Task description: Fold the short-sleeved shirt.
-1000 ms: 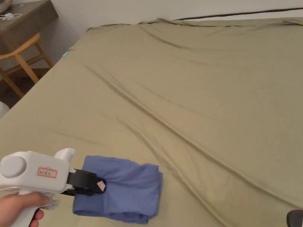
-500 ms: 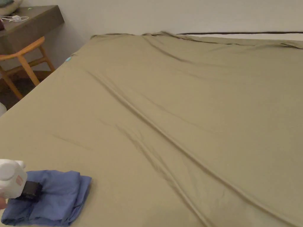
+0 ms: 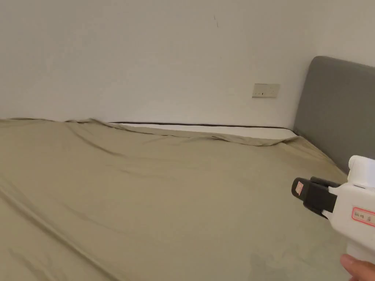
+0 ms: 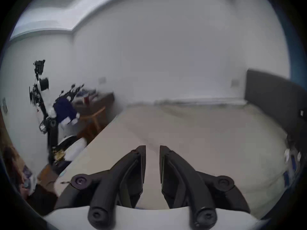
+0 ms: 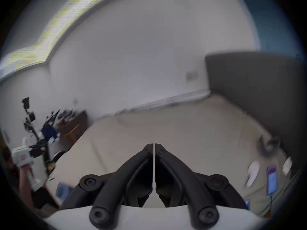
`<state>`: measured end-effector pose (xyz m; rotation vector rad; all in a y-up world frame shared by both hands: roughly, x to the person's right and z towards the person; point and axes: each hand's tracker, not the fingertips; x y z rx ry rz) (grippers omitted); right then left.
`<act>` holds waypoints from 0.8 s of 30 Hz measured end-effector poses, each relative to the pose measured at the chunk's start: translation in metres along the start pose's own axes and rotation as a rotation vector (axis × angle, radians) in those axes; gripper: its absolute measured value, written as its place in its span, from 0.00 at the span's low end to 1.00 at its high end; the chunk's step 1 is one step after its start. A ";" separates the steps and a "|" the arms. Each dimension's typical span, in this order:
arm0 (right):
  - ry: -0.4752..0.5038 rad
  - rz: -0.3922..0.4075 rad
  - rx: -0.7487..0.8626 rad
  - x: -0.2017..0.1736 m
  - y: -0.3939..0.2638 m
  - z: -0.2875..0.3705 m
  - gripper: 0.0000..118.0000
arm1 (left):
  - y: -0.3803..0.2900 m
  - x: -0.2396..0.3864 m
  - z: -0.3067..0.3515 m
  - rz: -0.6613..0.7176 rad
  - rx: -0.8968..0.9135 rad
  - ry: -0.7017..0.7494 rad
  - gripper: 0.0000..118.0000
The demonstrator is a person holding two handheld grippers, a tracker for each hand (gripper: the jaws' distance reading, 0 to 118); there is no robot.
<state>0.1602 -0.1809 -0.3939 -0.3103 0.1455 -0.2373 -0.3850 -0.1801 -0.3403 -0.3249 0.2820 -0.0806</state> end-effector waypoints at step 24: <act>-0.117 0.167 0.116 -0.041 -0.004 0.041 0.03 | 0.024 0.122 0.050 0.161 0.129 -0.245 0.14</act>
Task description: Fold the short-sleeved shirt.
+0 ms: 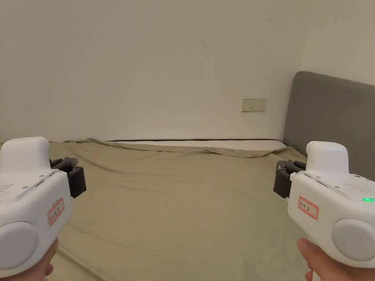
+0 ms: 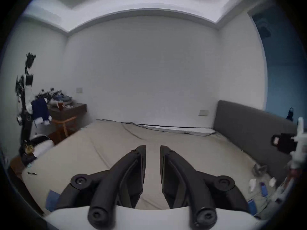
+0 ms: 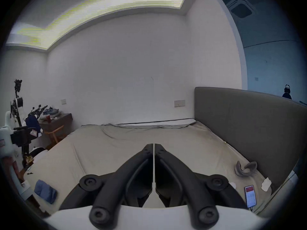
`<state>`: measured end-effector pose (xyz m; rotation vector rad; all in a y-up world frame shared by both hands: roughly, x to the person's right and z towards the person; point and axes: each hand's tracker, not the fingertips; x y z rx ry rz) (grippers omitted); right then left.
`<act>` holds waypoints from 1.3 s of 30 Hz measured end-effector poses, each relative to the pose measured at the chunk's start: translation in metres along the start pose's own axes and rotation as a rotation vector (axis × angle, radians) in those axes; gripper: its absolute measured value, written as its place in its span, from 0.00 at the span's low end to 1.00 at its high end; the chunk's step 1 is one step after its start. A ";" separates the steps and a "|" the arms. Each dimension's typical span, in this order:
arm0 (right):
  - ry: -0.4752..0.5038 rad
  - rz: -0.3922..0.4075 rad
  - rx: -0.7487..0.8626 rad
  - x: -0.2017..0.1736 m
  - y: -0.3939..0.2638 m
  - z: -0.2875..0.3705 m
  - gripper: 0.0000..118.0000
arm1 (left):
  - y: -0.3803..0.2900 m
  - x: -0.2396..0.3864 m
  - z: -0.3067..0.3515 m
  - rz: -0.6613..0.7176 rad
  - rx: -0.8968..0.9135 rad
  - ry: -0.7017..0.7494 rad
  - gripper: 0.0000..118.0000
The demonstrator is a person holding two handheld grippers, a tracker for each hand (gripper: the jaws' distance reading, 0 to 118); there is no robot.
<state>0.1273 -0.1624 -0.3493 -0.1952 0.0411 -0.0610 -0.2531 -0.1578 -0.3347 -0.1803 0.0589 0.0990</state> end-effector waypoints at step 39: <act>0.281 -0.220 -0.048 -0.018 0.040 0.004 1.00 | 0.026 0.028 0.025 -0.134 0.032 0.038 1.00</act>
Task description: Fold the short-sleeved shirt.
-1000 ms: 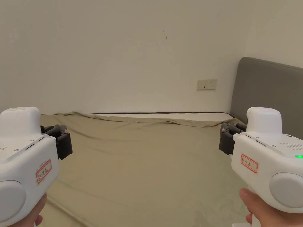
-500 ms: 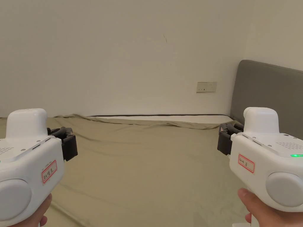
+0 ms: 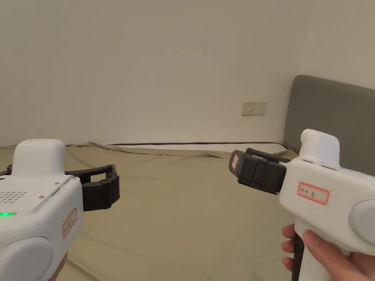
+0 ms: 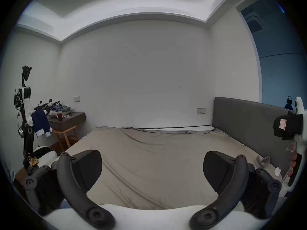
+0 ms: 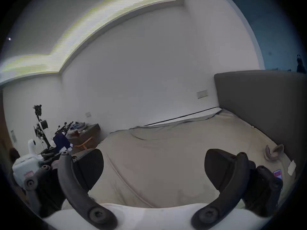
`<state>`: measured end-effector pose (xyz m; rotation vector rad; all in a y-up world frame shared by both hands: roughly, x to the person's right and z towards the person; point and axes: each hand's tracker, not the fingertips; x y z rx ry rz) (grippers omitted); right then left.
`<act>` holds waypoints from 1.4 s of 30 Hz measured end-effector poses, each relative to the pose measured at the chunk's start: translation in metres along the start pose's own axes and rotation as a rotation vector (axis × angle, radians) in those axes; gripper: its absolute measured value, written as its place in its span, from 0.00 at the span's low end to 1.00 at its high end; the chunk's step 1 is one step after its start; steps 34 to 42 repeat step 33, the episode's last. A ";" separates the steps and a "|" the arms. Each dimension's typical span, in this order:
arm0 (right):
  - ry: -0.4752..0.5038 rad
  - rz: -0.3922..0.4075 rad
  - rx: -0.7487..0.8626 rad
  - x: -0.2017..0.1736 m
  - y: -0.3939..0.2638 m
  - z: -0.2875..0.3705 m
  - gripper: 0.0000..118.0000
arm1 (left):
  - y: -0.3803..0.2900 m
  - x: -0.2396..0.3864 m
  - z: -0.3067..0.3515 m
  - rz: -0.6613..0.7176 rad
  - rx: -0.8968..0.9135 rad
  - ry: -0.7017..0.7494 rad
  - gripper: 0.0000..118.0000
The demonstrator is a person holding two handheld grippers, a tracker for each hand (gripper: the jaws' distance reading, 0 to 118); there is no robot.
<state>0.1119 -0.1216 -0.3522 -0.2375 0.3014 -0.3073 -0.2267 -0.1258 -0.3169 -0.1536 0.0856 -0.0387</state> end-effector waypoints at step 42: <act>-0.163 0.122 0.002 -0.018 -0.020 0.015 1.00 | -0.022 0.001 -0.004 0.000 -0.010 -0.020 1.00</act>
